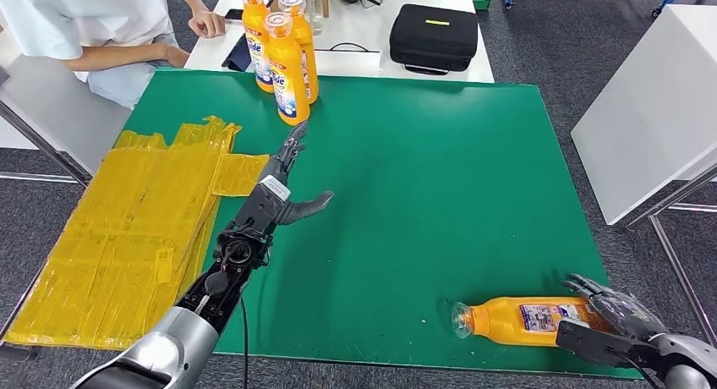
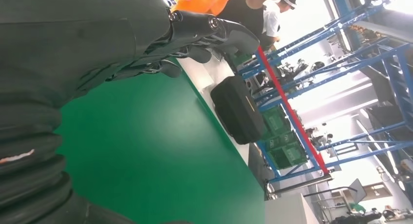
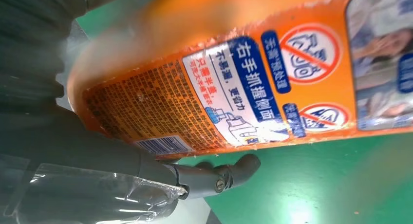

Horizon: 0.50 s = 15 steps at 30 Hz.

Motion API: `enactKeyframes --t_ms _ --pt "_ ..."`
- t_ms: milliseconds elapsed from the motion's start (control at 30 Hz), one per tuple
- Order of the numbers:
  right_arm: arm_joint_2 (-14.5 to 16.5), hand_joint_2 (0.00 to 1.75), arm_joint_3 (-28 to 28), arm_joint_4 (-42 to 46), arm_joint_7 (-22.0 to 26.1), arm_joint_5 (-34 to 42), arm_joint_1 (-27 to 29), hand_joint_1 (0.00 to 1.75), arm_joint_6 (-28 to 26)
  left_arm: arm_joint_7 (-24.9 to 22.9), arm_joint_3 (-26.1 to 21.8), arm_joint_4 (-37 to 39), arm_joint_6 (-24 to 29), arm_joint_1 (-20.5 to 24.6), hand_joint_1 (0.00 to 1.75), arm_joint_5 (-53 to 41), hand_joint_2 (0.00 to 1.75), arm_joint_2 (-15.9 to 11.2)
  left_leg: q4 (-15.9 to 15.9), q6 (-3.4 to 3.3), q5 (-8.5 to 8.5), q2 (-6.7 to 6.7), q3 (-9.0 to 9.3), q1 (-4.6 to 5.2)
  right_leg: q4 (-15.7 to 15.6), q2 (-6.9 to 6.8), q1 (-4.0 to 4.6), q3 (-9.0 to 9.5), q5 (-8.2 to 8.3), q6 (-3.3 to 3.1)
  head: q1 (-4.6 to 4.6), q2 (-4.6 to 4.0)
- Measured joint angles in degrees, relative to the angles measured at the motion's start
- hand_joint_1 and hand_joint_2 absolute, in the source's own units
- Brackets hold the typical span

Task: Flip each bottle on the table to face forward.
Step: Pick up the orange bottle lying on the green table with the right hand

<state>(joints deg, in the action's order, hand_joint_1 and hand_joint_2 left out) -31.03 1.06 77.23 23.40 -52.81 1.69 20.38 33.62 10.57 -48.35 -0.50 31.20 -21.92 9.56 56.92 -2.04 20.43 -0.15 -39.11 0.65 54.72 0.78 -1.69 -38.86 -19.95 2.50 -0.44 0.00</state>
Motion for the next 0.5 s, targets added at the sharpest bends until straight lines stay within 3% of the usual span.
enactKeyframes --t_ms 100,133,500 --pt "0.4 1.75 -1.4 -2.6 0.0 -0.8 -2.3 1.60 -1.5 0.0 0.3 0.5 0.0 0.5 0.00 0.4 1.75 0.0 0.0 0.00 0.01 0.12 0.07 0.00 0.0 0.07 0.00 0.02 0.03 -0.03 0.00 0.00" --pt "0.7 1.75 -1.9 -3.6 0.0 -1.2 -3.2 1.70 -2.3 0.0 0.3 0.6 0.0 0.6 0.00 0.6 1.75 0.1 0.0 0.00 0.02 0.18 0.10 0.00 0.0 0.11 0.00 0.04 0.04 -0.05 0.00 0.00" --pt "3.7 1.75 -4.6 -9.3 -1.2 -3.0 -7.4 1.75 -8.6 0.0 0.9 1.9 0.0 1.0 0.00 1.0 1.75 0.4 0.0 -0.06 0.38 0.30 0.91 -0.01 0.0 0.24 0.03 0.81 -0.17 0.05 0.02 0.00"
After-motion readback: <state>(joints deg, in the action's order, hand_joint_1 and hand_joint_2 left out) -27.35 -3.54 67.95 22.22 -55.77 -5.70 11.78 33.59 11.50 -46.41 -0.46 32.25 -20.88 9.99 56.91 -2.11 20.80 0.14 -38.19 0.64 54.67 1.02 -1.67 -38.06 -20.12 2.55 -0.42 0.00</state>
